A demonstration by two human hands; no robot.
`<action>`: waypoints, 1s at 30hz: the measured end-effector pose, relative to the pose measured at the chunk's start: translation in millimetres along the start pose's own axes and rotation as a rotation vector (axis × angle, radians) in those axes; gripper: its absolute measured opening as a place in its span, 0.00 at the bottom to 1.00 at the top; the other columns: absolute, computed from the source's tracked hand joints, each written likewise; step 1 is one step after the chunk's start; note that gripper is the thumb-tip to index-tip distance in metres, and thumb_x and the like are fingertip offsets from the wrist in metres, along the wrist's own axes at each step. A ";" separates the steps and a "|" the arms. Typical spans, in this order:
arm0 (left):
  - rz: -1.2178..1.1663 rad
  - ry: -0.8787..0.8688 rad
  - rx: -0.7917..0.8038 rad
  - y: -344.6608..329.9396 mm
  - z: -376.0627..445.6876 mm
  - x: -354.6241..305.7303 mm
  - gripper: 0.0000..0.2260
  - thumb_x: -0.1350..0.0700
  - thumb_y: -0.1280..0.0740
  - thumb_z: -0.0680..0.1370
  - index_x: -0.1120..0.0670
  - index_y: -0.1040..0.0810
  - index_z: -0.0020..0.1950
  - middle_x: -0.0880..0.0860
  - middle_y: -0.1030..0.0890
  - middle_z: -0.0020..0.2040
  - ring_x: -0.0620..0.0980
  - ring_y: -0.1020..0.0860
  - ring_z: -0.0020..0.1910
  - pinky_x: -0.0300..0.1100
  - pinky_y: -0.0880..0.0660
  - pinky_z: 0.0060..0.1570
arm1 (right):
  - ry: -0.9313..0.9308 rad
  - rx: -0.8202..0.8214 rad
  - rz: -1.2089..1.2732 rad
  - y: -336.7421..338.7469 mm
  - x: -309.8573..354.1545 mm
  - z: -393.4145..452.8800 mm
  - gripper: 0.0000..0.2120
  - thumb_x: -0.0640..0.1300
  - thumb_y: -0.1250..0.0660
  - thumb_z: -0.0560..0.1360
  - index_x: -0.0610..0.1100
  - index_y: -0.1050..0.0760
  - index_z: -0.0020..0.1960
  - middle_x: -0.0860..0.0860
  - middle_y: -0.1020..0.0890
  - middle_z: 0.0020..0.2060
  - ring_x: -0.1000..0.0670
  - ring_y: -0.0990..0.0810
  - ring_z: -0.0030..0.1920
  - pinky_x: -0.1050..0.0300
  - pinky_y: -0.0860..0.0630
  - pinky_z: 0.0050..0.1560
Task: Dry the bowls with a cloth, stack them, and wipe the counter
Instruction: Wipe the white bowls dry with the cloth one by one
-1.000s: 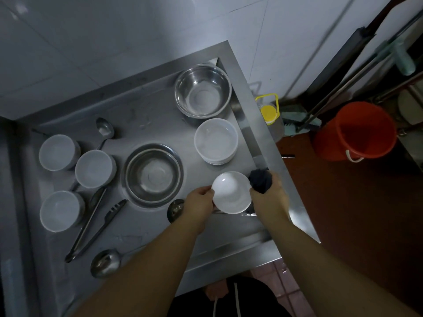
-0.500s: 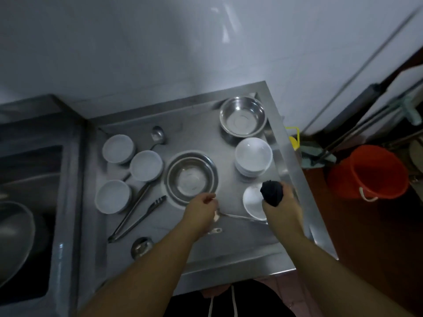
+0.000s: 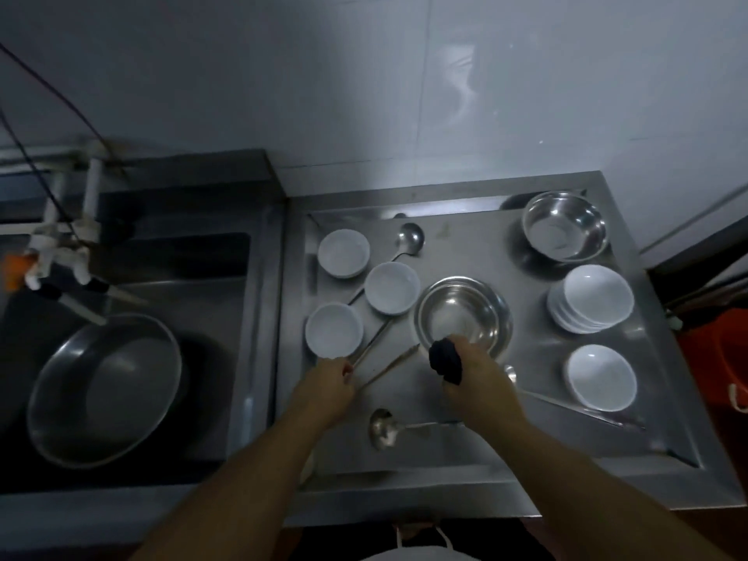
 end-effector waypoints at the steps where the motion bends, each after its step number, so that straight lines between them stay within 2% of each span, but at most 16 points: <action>1: 0.032 0.003 -0.003 4.4 3.5 14.4 0.12 0.54 0.35 0.81 0.51 0.18 0.63 0.55 0.17 0.62 0.58 0.18 0.58 0.46 0.23 0.53 | 0.016 0.019 -0.027 -12.4 9.3 0.8 0.21 0.40 0.30 0.74 0.55 0.29 0.63 0.51 0.21 0.52 0.47 0.19 0.49 0.43 0.18 0.48; 4: 0.094 0.013 0.003 12.1 13.4 45.5 0.12 0.55 0.36 0.81 0.53 0.19 0.63 0.56 0.18 0.60 0.57 0.18 0.55 0.45 0.22 0.50 | 0.034 0.052 -0.058 -43.6 31.7 4.9 0.22 0.41 0.29 0.74 0.54 0.29 0.65 0.51 0.21 0.55 0.46 0.20 0.51 0.44 0.19 0.48; 8: 0.076 0.062 0.006 9.6 30.2 63.6 0.09 0.55 0.38 0.82 0.55 0.20 0.57 0.57 0.18 0.57 0.58 0.19 0.53 0.50 0.20 0.52 | 0.010 0.091 -0.129 -71.8 49.2 14.7 0.27 0.43 0.28 0.74 0.55 0.32 0.70 0.51 0.22 0.57 0.45 0.21 0.54 0.45 0.20 0.49; 10: -0.006 0.138 0.000 6.1 42.1 67.6 0.11 0.53 0.37 0.82 0.57 0.21 0.58 0.58 0.17 0.58 0.59 0.19 0.55 0.48 0.22 0.51 | -0.005 0.095 -0.144 -81.5 51.5 19.7 0.28 0.43 0.28 0.74 0.56 0.33 0.70 0.51 0.22 0.57 0.46 0.21 0.53 0.46 0.20 0.49; 13: -0.251 0.275 -0.024 -1.4 63.3 71.4 0.16 0.47 0.35 0.83 0.58 0.20 0.62 0.59 0.16 0.60 0.58 0.19 0.54 0.44 0.28 0.46 | -0.037 0.100 -0.144 -91.2 49.3 24.3 0.31 0.42 0.29 0.74 0.58 0.34 0.73 0.52 0.22 0.60 0.47 0.21 0.55 0.47 0.21 0.51; 16: -0.421 0.405 -0.035 -10.2 83.9 77.3 0.21 0.46 0.34 0.82 0.61 0.21 0.66 0.61 0.16 0.61 0.62 0.18 0.56 0.47 0.21 0.51 | -0.073 0.105 -0.106 -94.7 44.3 26.4 0.31 0.44 0.28 0.75 0.57 0.34 0.74 0.52 0.22 0.61 0.47 0.21 0.57 0.49 0.22 0.52; 19: -0.462 0.468 -0.051 -15.3 98.3 80.2 0.21 0.47 0.32 0.81 0.63 0.19 0.64 0.62 0.16 0.58 0.62 0.18 0.52 0.50 0.18 0.52 | -0.120 0.099 -0.065 -93.9 37.9 23.4 0.29 0.44 0.28 0.74 0.58 0.32 0.72 0.53 0.22 0.60 0.48 0.21 0.57 0.48 0.21 0.53; 21: -0.493 0.516 -0.070 -15.6 102.5 80.2 0.19 0.50 0.31 0.80 0.64 0.18 0.62 0.62 0.15 0.56 0.60 0.20 0.44 0.48 0.19 0.47 | -0.155 0.070 -0.027 -90.7 33.0 19.3 0.28 0.45 0.28 0.74 0.58 0.31 0.71 0.55 0.21 0.59 0.49 0.21 0.56 0.48 0.20 0.53; 23: -0.549 0.569 -0.090 -16.1 103.3 80.8 0.17 0.53 0.30 0.78 0.64 0.17 0.60 0.60 0.16 0.49 0.56 0.22 0.39 0.46 0.22 0.42 | -0.180 0.056 0.004 -86.5 28.9 15.7 0.28 0.46 0.28 0.73 0.59 0.30 0.70 0.55 0.20 0.58 0.49 0.20 0.56 0.47 0.20 0.53; 25: -0.611 0.606 -0.093 -16.0 100.2 79.7 0.16 0.55 0.30 0.77 0.64 0.17 0.59 0.55 0.20 0.40 0.54 0.23 0.36 0.45 0.21 0.40 | -0.194 0.058 0.035 -82.3 25.3 13.5 0.26 0.48 0.27 0.73 0.60 0.29 0.68 0.56 0.19 0.56 0.50 0.19 0.54 0.46 0.19 0.53; 26: -0.635 0.614 -0.084 -15.3 98.0 78.0 0.16 0.55 0.30 0.77 0.64 0.18 0.59 0.54 0.21 0.39 0.54 0.23 0.36 0.46 0.20 0.40 | -0.200 0.060 0.056 -80.1 24.0 12.8 0.25 0.49 0.26 0.72 0.60 0.29 0.66 0.57 0.19 0.55 0.51 0.19 0.53 0.47 0.19 0.52; 30: -0.756 0.608 -0.075 -11.5 88.5 76.3 0.18 0.55 0.31 0.78 0.65 0.18 0.63 0.62 0.15 0.54 0.62 0.18 0.50 0.53 0.17 0.54 | -0.219 0.097 0.171 -71.4 24.0 11.1 0.22 0.50 0.24 0.73 0.62 0.30 0.61 0.59 0.18 0.47 0.56 0.19 0.46 0.57 0.22 0.44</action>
Point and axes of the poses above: each hand's wrist, its own z-axis towards the middle knuckle, its own y-axis out of the back of the hand, x = y × z, the point moved 4 cm from there along z, towards the middle knuckle
